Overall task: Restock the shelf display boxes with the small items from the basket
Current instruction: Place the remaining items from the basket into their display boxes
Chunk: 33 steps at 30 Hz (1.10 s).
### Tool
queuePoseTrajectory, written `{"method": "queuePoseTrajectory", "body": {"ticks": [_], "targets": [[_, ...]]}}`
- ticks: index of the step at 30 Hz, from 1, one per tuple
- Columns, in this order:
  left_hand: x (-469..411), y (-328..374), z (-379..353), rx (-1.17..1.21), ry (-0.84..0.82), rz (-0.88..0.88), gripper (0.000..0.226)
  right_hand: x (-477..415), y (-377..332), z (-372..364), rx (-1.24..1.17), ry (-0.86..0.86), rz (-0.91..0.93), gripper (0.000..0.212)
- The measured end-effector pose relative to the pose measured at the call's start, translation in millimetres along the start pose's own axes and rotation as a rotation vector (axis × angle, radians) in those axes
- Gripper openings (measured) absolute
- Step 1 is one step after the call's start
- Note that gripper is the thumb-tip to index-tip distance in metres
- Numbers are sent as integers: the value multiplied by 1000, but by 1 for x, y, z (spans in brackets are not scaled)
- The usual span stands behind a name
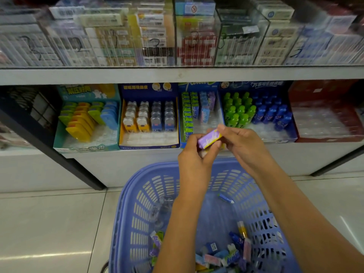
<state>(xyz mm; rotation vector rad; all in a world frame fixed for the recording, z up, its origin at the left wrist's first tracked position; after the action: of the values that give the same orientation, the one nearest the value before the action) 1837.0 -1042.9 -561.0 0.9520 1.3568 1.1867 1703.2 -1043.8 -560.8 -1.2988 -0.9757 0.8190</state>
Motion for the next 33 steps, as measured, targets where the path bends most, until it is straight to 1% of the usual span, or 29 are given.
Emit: {"method": "queuePoseTrajectory", "body": {"ticks": [2, 3, 6, 7, 9, 10, 11, 12, 14, 16, 18, 20, 21, 23, 24, 25, 27, 28, 31, 33], "targets": [[1, 0, -4, 10, -13, -3, 5, -4, -7, 1, -62, 57, 21, 40], [1, 0, -5, 17, -18, -2, 5, -6, -10, 0, -135, 65, 13, 38], [1, -4, -7, 26, -38, 59, 9, -14, -16, -5, -515, 26, -125, 35], [0, -7, -7, 27, -39, 85, 9, -17, -18, -5, -609, 19, -170, 34], [-2, -12, -5, 34, -26, 141, 11, -26, -21, 1, -698, 48, -225, 32], [-3, -15, -3, 38, -21, 166, 14, -30, -21, 3, -696, 76, -252, 31], [-5, -16, -2, 41, -16, 186, 17, -33, -22, 6, -650, 98, -261, 29], [-6, -18, 0, 48, -11, 202, 20, -37, -24, 9, -536, 112, -232, 29], [-8, -19, 4, 72, -3, 229, 23, -47, -35, 16, -128, 132, -84, 28], [-9, -20, 7, 92, 1, 250, 24, -58, -48, 14, 309, 106, 64, 27], [-10, -22, 7, 113, -4, 280, 21, -75, -58, 10, 684, 88, 170, 33], [-10, -26, 5, 140, -15, 324, 16, -87, -71, 4, 943, 113, 273, 35], [-10, -28, 4, 155, -20, 345, 13, -94, -75, 1, 987, 128, 314, 30], [-8, -32, 1, 176, -27, 382, 10, -103, -75, -1, 1008, 154, 323, 10], [-9, -34, 0, 180, -30, 391, 9, -106, -75, -3, 1023, 150, 344, 6], [-9, -35, 0, 181, -33, 396, 9, -108, -73, -6, 1032, 129, 380, 8], [-8, -37, -2, 185, -41, 404, 10, -113, -71, -10, 1034, 92, 451, 25], [-8, -37, -3, 192, -46, 411, 10, -114, -71, -12, 1029, 79, 485, 29], [-7, -40, -5, 230, -49, 451, 11, -117, -64, -19, 1040, 12, 544, 29], [-6, -42, -7, 255, -62, 475, 11, -119, -62, -21, 1049, 7, 568, 27]]}}
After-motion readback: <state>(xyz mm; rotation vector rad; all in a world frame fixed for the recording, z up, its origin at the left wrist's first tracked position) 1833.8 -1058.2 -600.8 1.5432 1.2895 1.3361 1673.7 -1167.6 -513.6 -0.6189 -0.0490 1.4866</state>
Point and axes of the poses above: each hand's wrist, its own x-axis away from the middle knuckle, its own z-axis out of the back of the hand, y = z × x, the point moved 9 cm from there along -x, towards the middle knuckle, and after that the axes turned 13 degrees about y, right-handed, at the moved point
